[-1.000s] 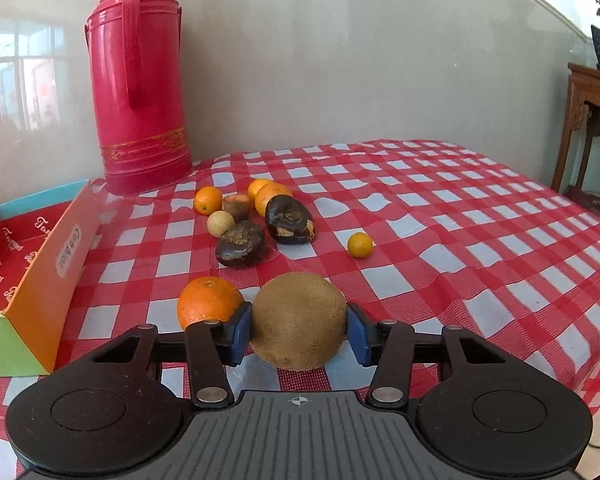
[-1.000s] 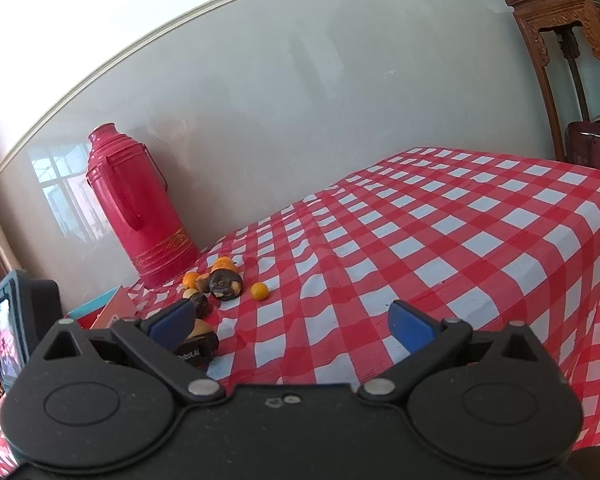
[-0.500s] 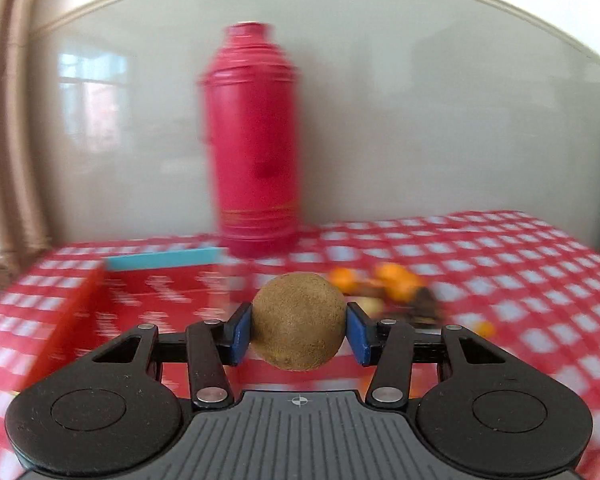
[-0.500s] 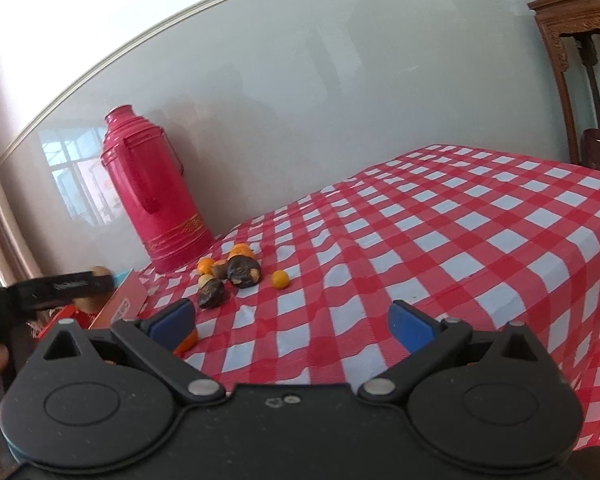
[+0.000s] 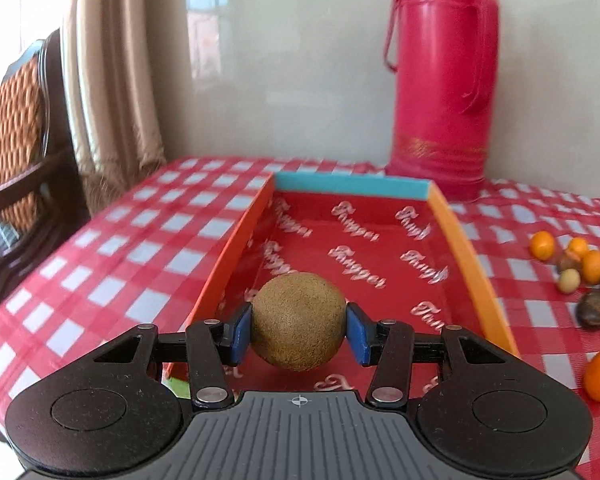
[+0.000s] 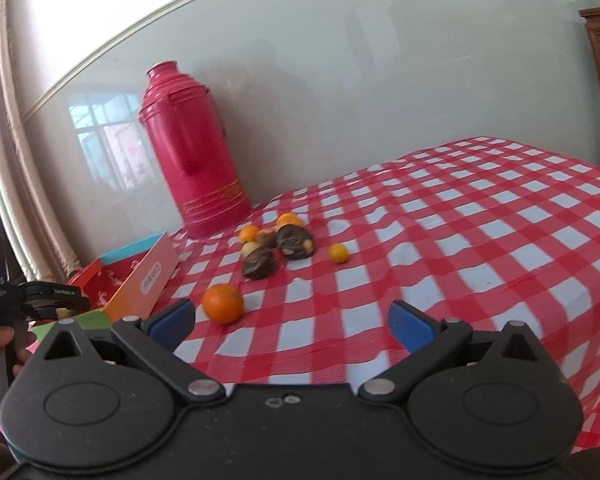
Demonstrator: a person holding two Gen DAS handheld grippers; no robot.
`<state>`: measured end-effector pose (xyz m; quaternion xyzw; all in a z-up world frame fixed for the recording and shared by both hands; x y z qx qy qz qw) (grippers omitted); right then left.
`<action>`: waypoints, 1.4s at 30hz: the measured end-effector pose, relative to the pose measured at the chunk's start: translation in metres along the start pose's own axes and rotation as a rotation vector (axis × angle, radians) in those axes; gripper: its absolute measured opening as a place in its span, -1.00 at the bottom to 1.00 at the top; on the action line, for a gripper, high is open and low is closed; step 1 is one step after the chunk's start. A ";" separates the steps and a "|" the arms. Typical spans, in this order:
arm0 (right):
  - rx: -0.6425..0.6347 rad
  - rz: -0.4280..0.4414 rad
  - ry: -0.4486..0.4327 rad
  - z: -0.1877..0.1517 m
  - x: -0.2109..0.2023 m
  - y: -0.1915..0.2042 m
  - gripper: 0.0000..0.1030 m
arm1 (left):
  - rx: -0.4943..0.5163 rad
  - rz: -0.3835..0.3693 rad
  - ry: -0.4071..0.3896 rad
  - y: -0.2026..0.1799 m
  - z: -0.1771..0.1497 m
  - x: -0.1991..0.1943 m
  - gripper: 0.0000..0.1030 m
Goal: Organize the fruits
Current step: 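Carry the kiwi with the left tool into the box and release, then grasp the large orange with the right tool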
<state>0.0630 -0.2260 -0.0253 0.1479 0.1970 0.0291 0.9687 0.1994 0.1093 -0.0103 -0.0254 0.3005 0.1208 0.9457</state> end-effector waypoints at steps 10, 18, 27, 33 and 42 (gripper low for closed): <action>-0.056 0.052 0.057 -0.008 0.020 0.030 0.89 | -0.004 0.035 -0.020 0.007 -0.002 -0.009 0.48; -0.157 0.064 0.089 -0.010 0.032 0.054 0.89 | -0.055 0.007 -0.184 0.020 0.009 -0.066 0.99; -0.310 0.023 0.110 0.004 0.073 0.086 0.89 | -0.154 0.099 -0.207 0.083 -0.033 -0.098 1.00; -0.294 0.002 0.150 0.007 0.109 0.085 0.85 | -0.226 0.153 -0.231 0.119 -0.051 -0.106 1.00; -0.227 -0.004 0.221 -0.003 0.133 0.081 -0.31 | -0.307 0.201 -0.250 0.157 -0.066 -0.114 1.00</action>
Point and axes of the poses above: each gripper's, at about its wrist camera, not at the fingertips, and x roughly the way its jaws point, y to its left, z to its top, the point moved 5 cm from there along x, roughly the way its jaws point, and after that the axes turned 3 degrees about -z, right-handed, at the moved point
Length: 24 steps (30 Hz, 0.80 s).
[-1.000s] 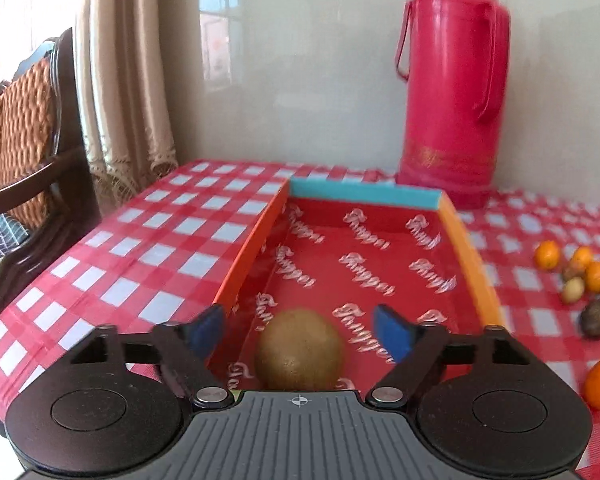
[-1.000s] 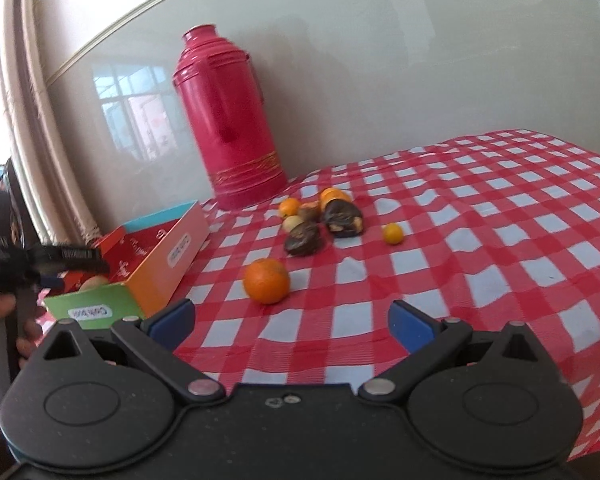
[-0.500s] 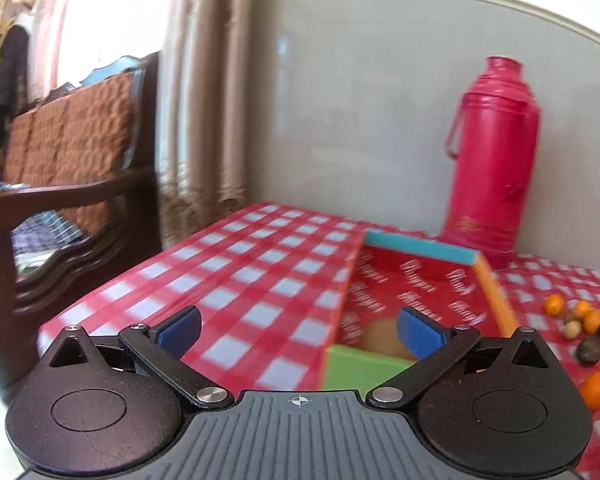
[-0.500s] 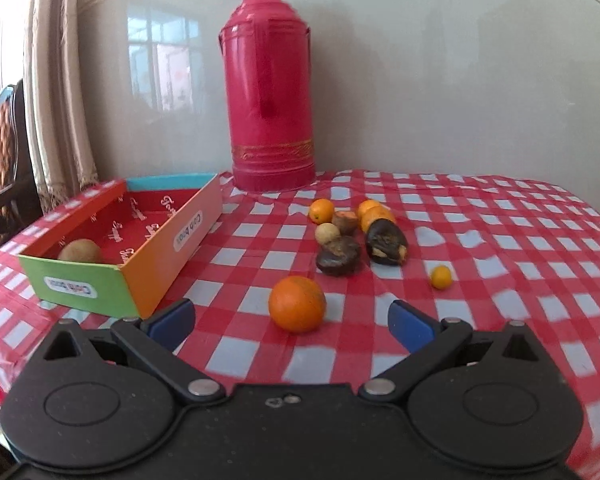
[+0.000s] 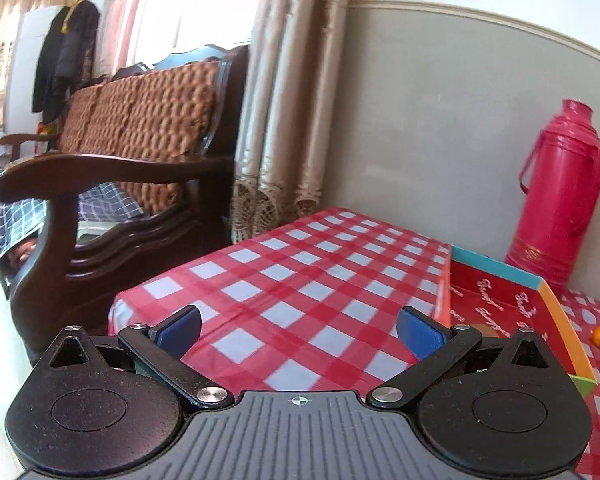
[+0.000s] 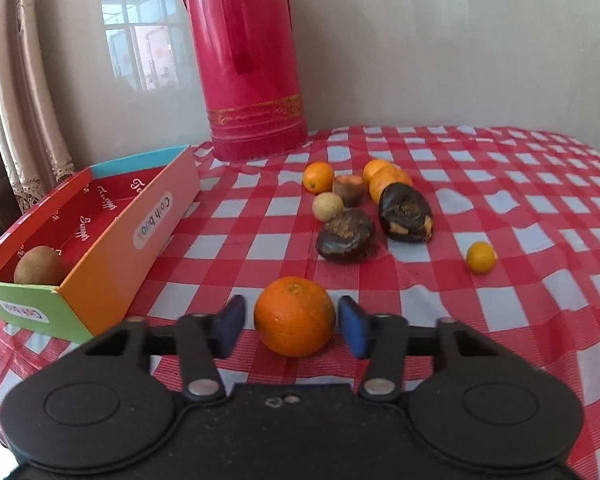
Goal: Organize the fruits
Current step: 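Grasp the large orange with the right tool, then move the orange into the box with the right tool and release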
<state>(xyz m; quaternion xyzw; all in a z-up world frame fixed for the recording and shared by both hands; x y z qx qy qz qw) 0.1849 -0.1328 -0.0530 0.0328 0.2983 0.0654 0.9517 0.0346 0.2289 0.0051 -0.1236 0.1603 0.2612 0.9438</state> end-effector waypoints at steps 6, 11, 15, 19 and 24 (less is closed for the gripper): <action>0.003 0.003 -0.027 0.000 -0.002 0.004 -0.34 | -0.064 0.038 -0.008 0.027 -0.001 0.000 1.00; -0.010 0.070 -0.110 0.015 -0.018 0.022 -0.34 | -0.115 0.071 -0.019 0.048 -0.002 -0.003 1.00; -0.043 0.155 -0.182 0.037 -0.031 0.052 -0.34 | -0.157 0.103 -0.027 0.066 -0.003 -0.005 1.00; -0.114 0.237 -0.203 0.053 -0.033 0.089 -0.34 | -0.197 0.135 -0.029 0.087 -0.006 -0.008 1.00; -0.207 0.295 -0.151 0.049 -0.018 0.130 -0.34 | -0.227 0.179 -0.037 0.110 -0.008 -0.011 1.00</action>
Point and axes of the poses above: each gripper's, at about its wrist camera, not at the fingertips, and x roughly the way its jaws point, y to its left, z to its top, the point moved 5 cm from there along x, roughly the way its jaws point, and after that the axes turned 3 degrees about -z, right-handed, at the moved point
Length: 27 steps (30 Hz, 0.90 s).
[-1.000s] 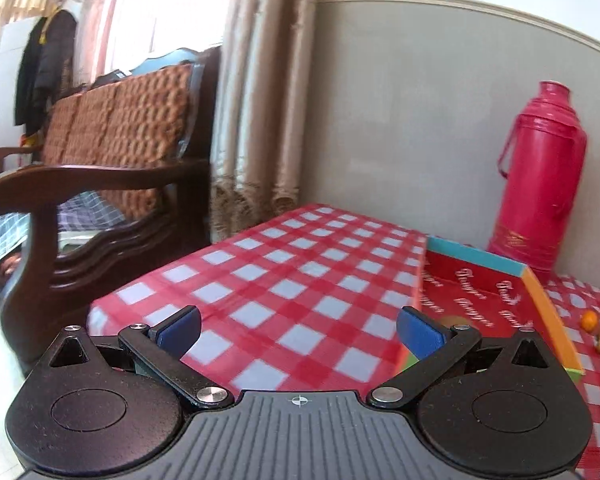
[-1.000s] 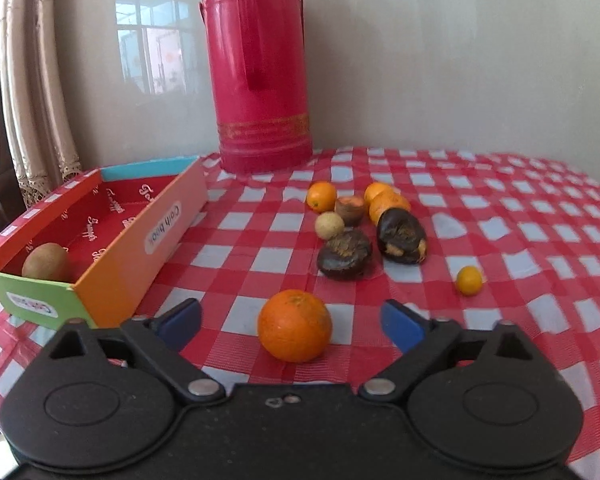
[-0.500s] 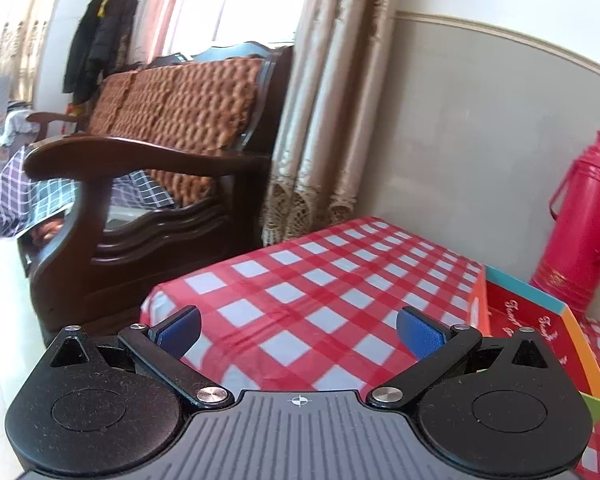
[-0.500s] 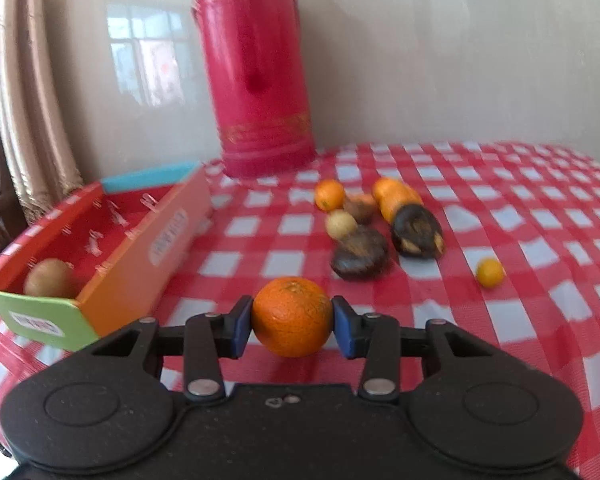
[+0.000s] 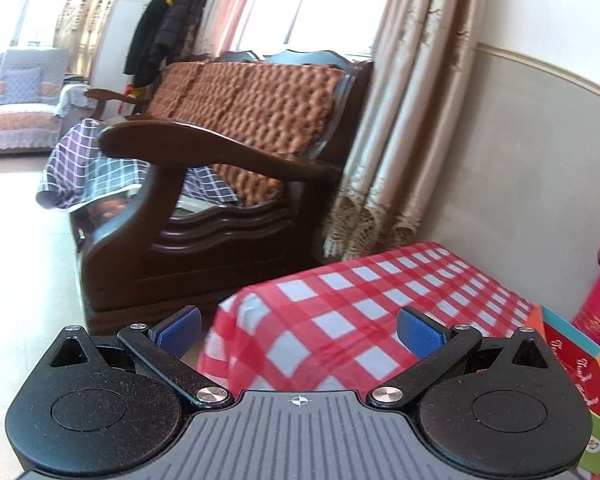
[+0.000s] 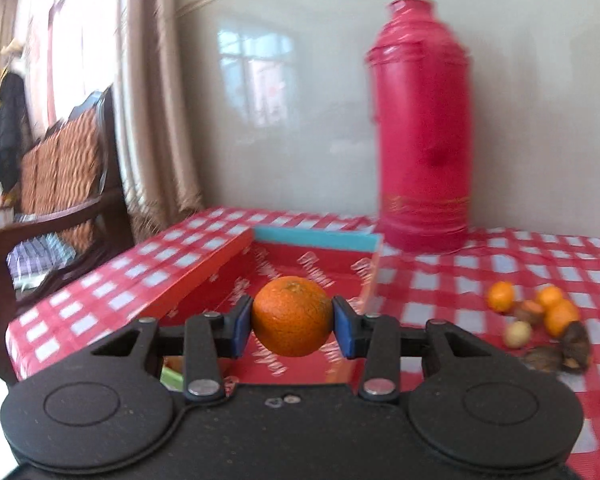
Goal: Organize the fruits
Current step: 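Move the orange into the box with the right tool and release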
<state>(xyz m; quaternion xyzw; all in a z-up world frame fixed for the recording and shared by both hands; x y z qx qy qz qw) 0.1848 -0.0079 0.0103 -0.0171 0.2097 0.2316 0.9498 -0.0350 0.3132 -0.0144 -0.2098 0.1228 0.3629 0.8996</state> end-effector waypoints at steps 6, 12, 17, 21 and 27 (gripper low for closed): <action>-0.030 0.024 0.098 -0.014 0.026 0.018 -0.33 | 0.003 0.044 -0.015 0.021 0.003 0.000 1.00; -0.027 0.039 0.090 -0.019 0.021 0.022 0.24 | -0.017 0.053 -0.012 0.029 0.005 0.003 1.00; -0.016 0.031 0.022 -0.014 0.001 0.016 0.24 | 0.029 0.027 -0.016 0.011 0.002 0.000 1.00; 0.019 0.010 -0.010 -0.011 -0.016 -0.001 0.36 | 0.087 -0.012 -0.024 -0.015 -0.001 -0.005 1.00; 0.036 -0.105 -0.030 -0.017 -0.039 -0.037 0.59 | 0.166 -0.085 -0.025 -0.058 -0.009 -0.017 1.00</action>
Point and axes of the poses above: each gripper's, at about its wrist camera, not at the fingertips, and x roughly the way its jaws point, y to its left, z to its top, the point moved 5 cm from there along x, roughly the way its jaws point, and after that the axes turned 3 degrees about -z, right-handed, at the moved point
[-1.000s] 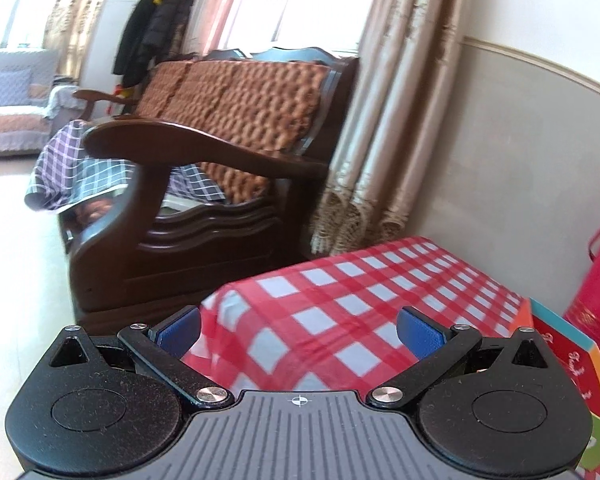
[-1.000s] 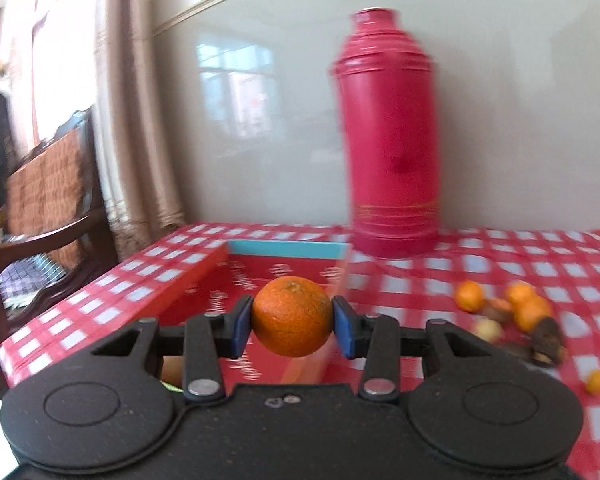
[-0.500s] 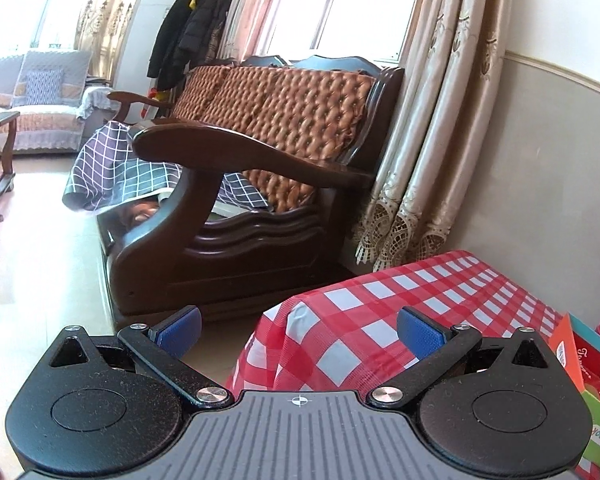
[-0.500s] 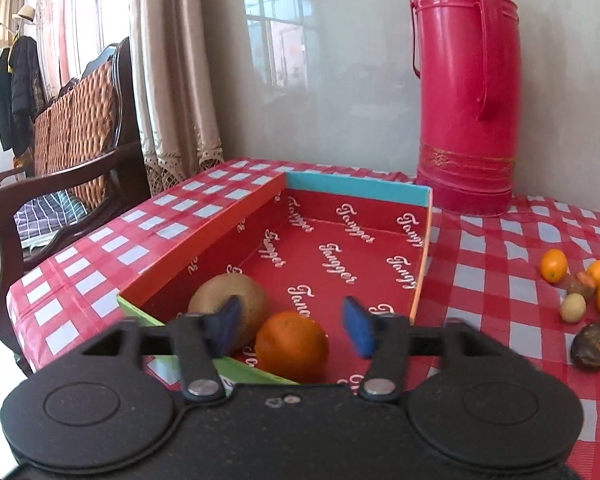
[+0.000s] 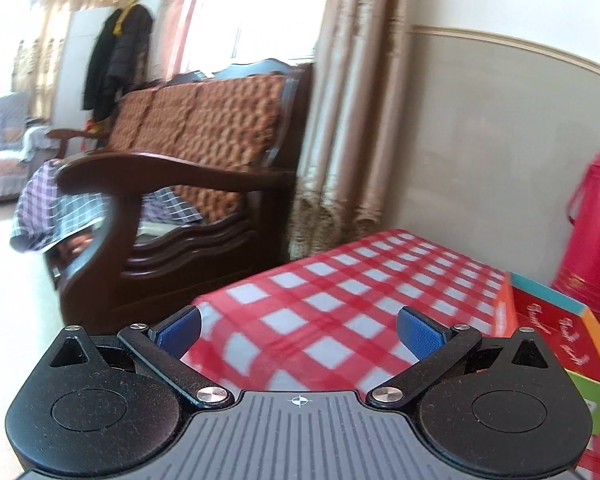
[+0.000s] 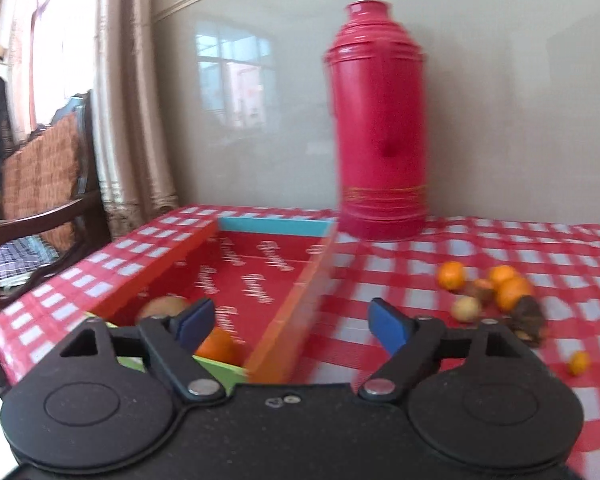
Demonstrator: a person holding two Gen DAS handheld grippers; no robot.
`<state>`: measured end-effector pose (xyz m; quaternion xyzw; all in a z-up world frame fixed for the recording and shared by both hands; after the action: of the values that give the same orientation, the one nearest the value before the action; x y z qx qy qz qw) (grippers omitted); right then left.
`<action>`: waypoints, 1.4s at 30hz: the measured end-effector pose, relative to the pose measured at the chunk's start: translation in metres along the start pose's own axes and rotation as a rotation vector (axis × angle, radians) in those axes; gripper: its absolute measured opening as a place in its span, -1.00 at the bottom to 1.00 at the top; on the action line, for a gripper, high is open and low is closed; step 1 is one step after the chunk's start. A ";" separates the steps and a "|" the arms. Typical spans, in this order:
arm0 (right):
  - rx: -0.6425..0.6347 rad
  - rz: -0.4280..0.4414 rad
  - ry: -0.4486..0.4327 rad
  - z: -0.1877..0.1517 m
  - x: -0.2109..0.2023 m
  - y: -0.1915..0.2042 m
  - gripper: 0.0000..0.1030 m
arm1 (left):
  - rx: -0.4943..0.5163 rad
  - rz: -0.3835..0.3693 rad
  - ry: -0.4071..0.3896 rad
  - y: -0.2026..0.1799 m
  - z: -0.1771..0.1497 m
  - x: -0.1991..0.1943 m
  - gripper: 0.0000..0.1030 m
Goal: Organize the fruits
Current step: 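Move the orange into the box with the right tool and release, then grasp the dark dried fruit with the left tool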
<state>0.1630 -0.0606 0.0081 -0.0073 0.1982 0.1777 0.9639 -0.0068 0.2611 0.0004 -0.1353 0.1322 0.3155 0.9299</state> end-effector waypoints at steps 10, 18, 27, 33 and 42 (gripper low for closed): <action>0.055 -0.302 -0.076 -0.019 -0.042 -0.078 0.89 | 0.199 -0.208 -0.016 -0.115 -0.012 -0.019 1.00; 0.199 -0.574 -0.105 -0.035 -0.087 -0.157 0.89 | 0.380 -0.513 0.047 -0.237 -0.038 -0.049 1.00; 0.247 -0.671 -0.154 -0.048 -0.125 -0.205 0.89 | 0.575 -0.748 0.148 -0.377 -0.076 -0.063 0.99; 0.250 -0.710 -0.164 -0.055 -0.140 -0.222 0.89 | 0.591 -0.785 0.240 -0.424 -0.098 -0.040 0.68; 0.301 -0.704 -0.175 -0.059 -0.148 -0.234 0.89 | 0.608 -0.759 0.333 -0.449 -0.124 -0.008 0.02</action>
<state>0.0942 -0.3347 -0.0020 0.0818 0.1246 -0.1948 0.9694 0.2467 -0.1285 -0.0368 0.0544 0.3059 -0.1230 0.9425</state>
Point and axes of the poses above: each gripper's, at about its wrist camera, not at the fingertips, and x roughly the way its jaws point, y to its left, z to its top, the point moved 5 cm from there along x, roughly the way its jaws point, and after that the axes turned 3 degrees about -z, right-handed, at the moved point
